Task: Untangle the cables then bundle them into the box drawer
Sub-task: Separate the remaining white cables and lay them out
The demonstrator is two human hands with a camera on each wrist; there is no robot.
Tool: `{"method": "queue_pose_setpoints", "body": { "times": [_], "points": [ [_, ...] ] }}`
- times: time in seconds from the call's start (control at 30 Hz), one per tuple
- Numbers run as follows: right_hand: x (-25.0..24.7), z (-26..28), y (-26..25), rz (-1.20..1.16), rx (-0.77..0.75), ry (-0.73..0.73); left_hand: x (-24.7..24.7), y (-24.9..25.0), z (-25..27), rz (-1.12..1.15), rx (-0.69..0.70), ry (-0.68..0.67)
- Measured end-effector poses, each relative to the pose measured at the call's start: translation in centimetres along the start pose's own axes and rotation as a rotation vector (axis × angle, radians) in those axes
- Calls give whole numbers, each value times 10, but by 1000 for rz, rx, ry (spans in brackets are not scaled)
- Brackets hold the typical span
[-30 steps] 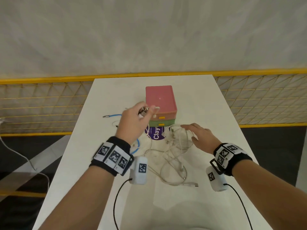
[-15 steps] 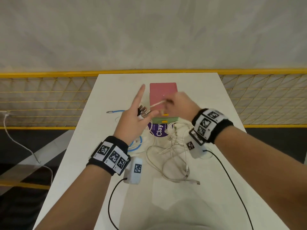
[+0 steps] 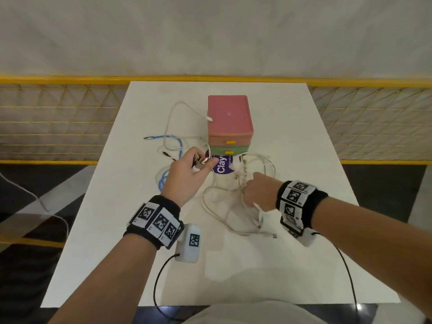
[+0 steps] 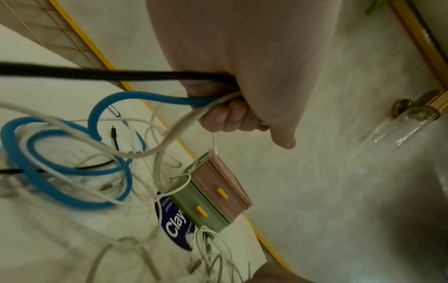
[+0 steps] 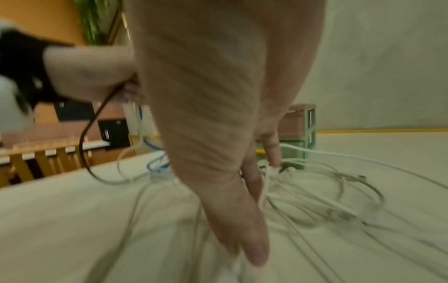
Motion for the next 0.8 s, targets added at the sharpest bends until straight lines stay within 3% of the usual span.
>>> {"method": "queue_pose_setpoints", "body": {
  "times": [0.13,0.3,0.4,0.57,0.67,0.8],
  "points": [
    [1,-1,-5,111,48,145,17,-3,6,-3,-6,-110],
    [5,-2,5,33,97,231,30,1,6,-61,30,-150],
    [2,5,15,-238,197,401,31,2,4,-64,9,-147],
    [-31,25,29,-951,401,909,23,17,-4,116,-25,-86],
    [-54,28,24,-1278,446,1008,22,33,-6,257,-71,-108],
    [-77,27,12,-1355,422,1053,27,53,-3,372,-116,-105]
  ]
}}
Point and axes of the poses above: each hand's wrist, its own z-axis away from the middle knuckle, its own x-axis out of the palm, y = z × x, the point moved 5 cm from there along -z, towards the middle knuckle, and after that the axes turned 13 degrees about y, right-handed, at the moved point
